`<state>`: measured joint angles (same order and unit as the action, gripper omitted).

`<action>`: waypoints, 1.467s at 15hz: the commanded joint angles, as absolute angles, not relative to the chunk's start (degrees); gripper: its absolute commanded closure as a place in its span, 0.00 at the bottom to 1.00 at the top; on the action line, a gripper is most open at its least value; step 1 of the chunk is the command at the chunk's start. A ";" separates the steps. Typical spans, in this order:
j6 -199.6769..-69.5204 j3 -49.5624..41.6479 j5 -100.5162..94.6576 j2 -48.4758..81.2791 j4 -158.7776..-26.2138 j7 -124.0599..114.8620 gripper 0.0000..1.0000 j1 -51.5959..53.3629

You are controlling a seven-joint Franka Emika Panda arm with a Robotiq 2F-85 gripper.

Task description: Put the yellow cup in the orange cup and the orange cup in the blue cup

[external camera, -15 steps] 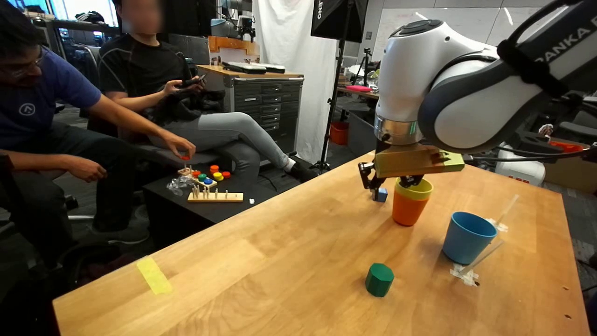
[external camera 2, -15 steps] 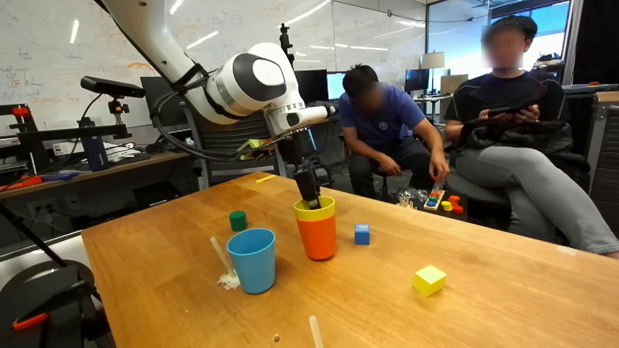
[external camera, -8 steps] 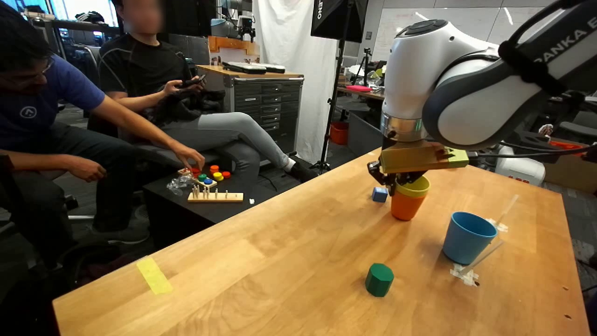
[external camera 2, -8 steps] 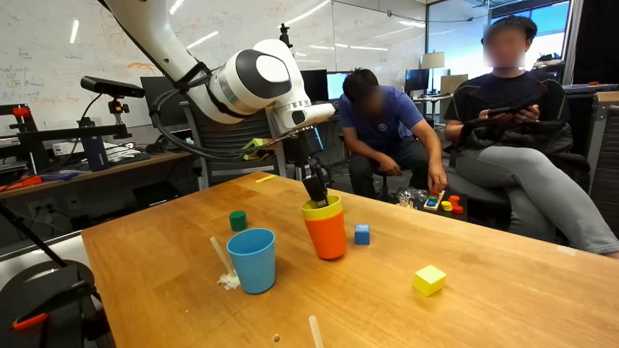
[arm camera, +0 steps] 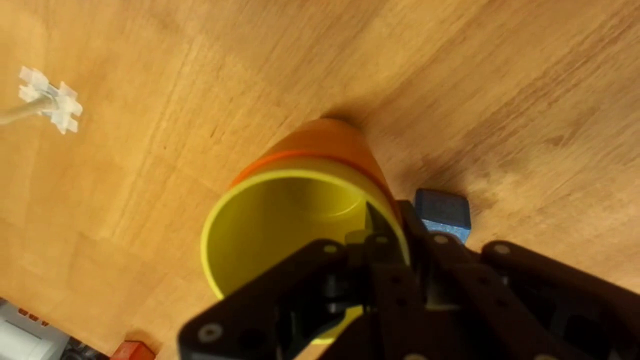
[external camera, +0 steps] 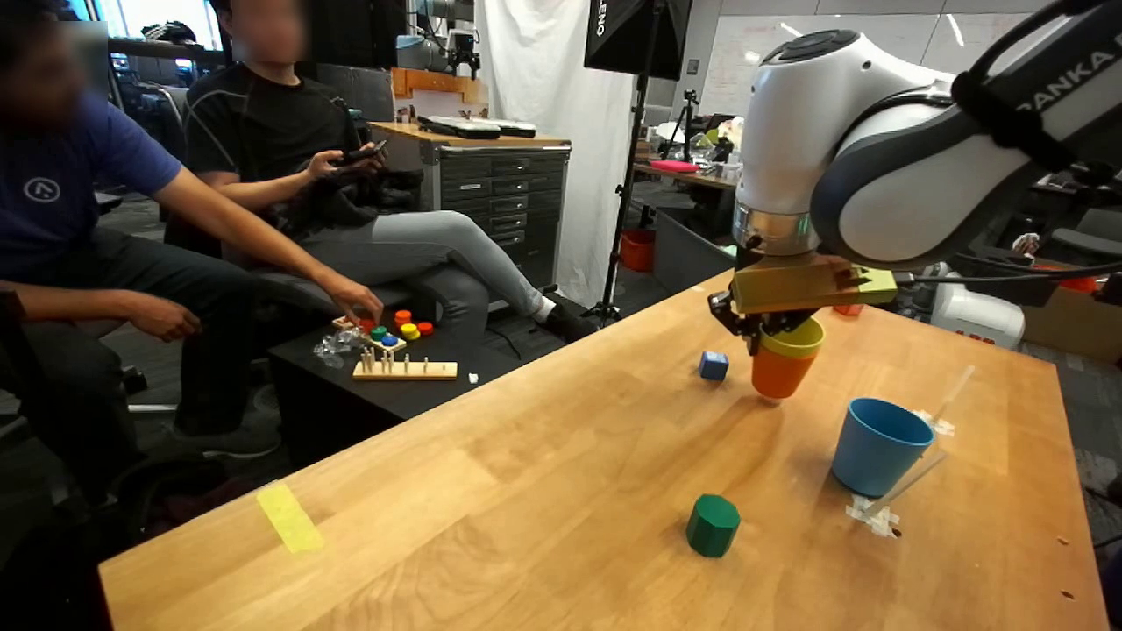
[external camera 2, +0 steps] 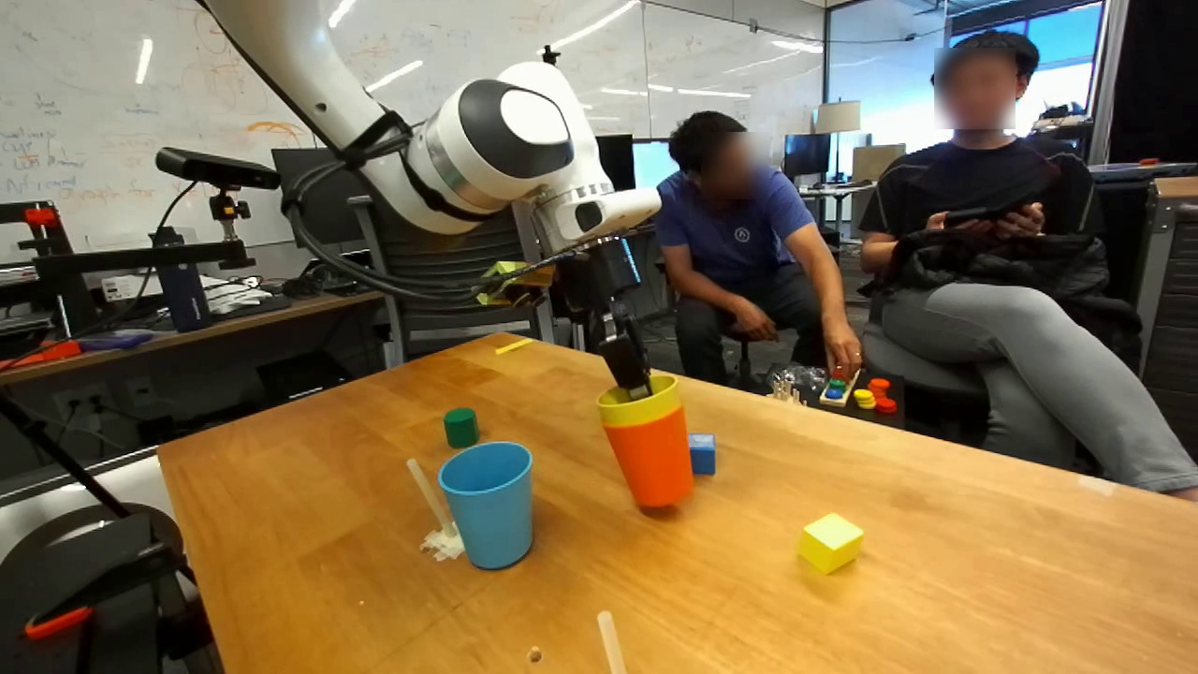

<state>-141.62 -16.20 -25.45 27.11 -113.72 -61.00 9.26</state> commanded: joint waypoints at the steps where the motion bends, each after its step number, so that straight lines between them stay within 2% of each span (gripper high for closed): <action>1: -142.73 -15.64 -26.75 20.27 -118.98 -61.14 0.98 9.32; 12: -143.99 -8.70 -26.05 1.54 -133.43 -55.57 0.98 6.62; 22: -142.46 -4.33 -23.72 -8.28 -141.14 -48.46 0.98 1.20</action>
